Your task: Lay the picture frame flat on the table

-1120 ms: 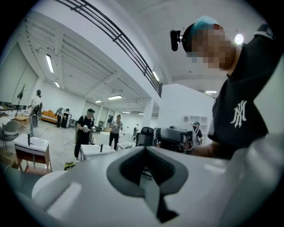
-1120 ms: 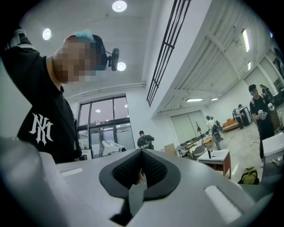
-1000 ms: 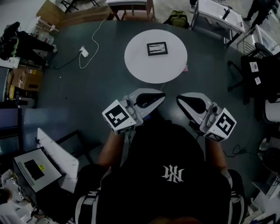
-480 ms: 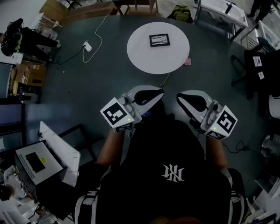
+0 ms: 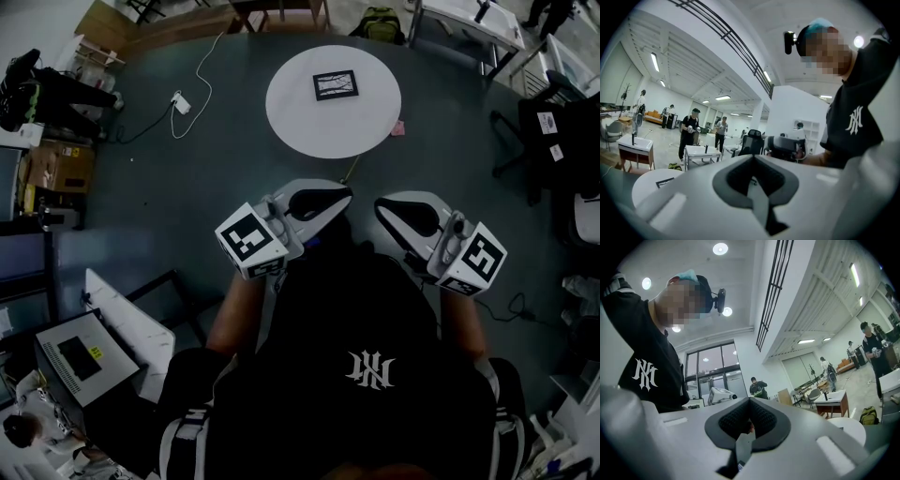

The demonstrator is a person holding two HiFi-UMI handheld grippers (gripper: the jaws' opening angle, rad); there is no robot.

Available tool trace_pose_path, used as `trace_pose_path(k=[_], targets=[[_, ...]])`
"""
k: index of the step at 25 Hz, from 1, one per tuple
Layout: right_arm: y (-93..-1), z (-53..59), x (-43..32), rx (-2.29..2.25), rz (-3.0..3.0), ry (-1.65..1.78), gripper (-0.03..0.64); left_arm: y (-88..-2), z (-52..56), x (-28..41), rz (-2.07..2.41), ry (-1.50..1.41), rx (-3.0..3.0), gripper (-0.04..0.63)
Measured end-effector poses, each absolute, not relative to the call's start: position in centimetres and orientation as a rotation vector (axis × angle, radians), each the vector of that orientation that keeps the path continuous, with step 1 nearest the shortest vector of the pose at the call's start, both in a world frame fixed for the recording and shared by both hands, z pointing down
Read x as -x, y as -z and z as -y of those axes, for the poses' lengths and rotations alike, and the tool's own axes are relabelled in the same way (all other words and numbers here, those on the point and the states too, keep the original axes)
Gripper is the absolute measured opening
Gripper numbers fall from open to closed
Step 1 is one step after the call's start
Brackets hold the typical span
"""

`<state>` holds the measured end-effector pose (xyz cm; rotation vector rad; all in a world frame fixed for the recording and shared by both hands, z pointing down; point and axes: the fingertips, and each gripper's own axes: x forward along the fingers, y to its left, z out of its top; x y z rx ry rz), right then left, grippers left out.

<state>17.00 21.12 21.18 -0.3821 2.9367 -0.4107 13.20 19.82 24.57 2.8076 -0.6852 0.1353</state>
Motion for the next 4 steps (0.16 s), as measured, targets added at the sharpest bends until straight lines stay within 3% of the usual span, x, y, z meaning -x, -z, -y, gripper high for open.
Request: trace_pose_path(k=[4], targets=[[-21.60,-20.54,-16.99,0.393,-2.944,0.431,0.000,-24.88,-19.27,-12.66,0.714,-0.144,-2.803,0.003]])
